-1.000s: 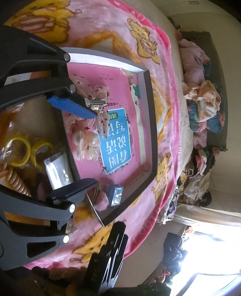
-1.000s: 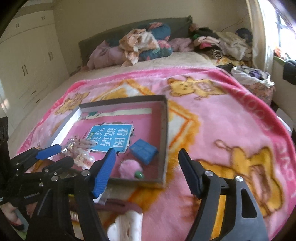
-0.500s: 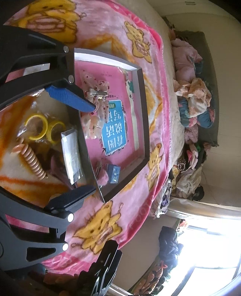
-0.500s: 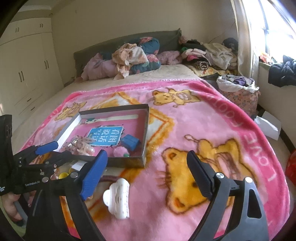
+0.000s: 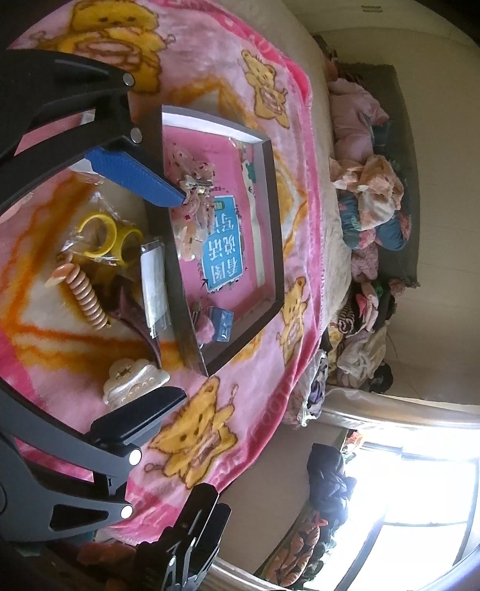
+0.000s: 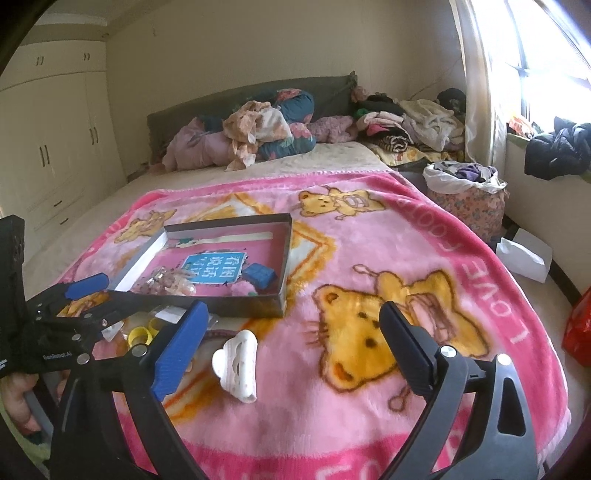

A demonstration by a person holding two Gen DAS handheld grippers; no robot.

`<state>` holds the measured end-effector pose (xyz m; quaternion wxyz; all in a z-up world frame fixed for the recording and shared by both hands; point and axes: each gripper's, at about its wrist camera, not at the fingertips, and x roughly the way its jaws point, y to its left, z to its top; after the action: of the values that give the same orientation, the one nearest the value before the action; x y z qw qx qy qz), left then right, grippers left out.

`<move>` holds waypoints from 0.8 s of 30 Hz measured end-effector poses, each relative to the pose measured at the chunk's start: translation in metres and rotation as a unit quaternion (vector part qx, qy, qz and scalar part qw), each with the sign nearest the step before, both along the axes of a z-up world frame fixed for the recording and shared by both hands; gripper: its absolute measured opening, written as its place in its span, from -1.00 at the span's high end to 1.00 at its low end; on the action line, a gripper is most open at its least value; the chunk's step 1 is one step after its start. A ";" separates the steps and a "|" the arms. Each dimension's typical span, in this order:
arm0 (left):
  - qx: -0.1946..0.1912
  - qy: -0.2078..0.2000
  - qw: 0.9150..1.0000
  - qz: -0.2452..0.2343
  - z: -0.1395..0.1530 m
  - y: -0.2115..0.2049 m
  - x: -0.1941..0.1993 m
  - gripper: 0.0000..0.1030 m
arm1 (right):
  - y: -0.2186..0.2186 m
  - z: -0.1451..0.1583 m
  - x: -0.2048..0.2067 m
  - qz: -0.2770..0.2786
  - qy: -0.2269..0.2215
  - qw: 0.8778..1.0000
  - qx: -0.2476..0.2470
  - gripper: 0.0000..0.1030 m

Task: Organize jewelry
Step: 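Withdraw both tools from the tray toward the white claw clip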

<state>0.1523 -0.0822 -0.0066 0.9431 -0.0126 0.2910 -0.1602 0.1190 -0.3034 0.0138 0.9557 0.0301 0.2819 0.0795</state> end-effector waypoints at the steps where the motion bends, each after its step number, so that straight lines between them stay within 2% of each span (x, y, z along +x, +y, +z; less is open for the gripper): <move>1: 0.000 0.000 1.000 0.000 0.000 0.000 -0.002 -0.77 | 0.000 0.000 -0.003 0.001 -0.001 1.000 -0.001 -0.78; 12: 0.005 -0.011 1.000 -0.009 -0.002 -0.003 -0.028 -0.77 | 0.000 -0.006 -0.032 -0.005 -0.005 1.000 0.001 -0.78; 24: 0.011 -0.004 1.000 -0.012 -0.015 -0.003 -0.049 -0.77 | 0.008 -0.024 -0.050 0.008 0.011 1.000 -0.001 -0.79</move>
<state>0.1034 -0.0849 -0.0214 0.9422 0.0020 0.2893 -0.1687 0.0688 -0.2952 -0.0099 0.9520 0.0276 0.2924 0.0860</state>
